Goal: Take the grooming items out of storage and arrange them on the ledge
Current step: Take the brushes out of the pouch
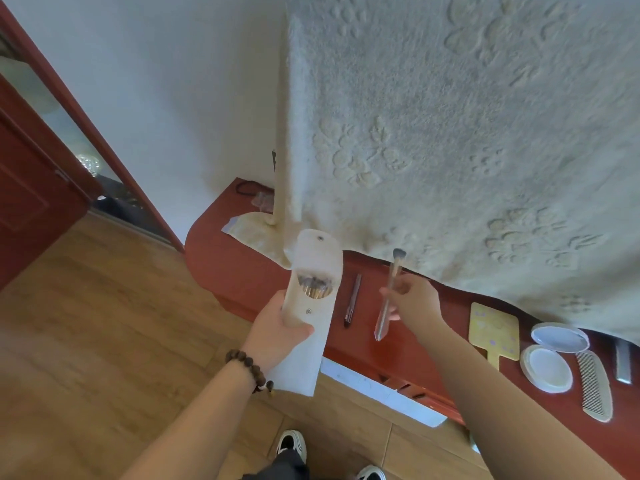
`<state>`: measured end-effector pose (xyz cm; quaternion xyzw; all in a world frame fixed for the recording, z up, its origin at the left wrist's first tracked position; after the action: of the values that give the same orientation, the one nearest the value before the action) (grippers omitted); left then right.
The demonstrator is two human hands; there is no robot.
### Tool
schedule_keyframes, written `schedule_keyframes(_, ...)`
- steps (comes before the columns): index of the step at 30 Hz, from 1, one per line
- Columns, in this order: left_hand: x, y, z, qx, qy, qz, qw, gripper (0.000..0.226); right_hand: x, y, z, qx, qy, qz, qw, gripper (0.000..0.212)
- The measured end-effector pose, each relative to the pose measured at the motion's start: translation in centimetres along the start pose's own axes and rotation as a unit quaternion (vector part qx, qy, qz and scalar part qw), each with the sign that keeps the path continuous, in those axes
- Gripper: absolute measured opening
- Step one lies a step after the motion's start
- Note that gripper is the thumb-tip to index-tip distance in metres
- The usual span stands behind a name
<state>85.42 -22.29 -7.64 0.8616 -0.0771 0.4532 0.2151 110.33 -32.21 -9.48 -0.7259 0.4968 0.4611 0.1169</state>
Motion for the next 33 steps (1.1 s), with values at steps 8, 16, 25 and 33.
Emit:
schedule_keyframes(8, -0.8, -0.2, -0.5, 0.013, 0.006, -0.017, 1.000, 0.037, 3.5, -2.0, 4.4, -0.009, 0.088, 0.025, 0.996, 0.023)
schedule_keyframes(16, -0.1, -0.1, -0.7, 0.010, 0.012, -0.006, 1.000, 0.038, 3.0, -2.0, 3.8, 0.028, 0.109, 0.025, 0.993, 0.034)
schedule_keyframes(25, 3.1, 1.1, 0.6, -0.028, 0.044, 0.028, 0.998, 0.040, -9.5, 5.1, 0.6, -0.006, -0.029, -0.265, 0.964, 0.028)
schedule_keyframes(33, 5.5, 2.1, 1.6, -0.058, 0.018, 0.100, 0.993, 0.045, -10.4, 6.1, -1.0, -0.033, -0.012, -0.295, 0.955, 0.013)
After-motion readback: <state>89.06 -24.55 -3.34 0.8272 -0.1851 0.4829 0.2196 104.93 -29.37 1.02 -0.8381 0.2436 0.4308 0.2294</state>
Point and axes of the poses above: each hand's wrist, its own y-axis away from the middle knuckle, its own z-axis out of the palm, x = y × z, the point moved 9 cm from there along -y, towards the middle knuckle, and after that the axes turned 12 degrees about x, right-handed, at the moved point
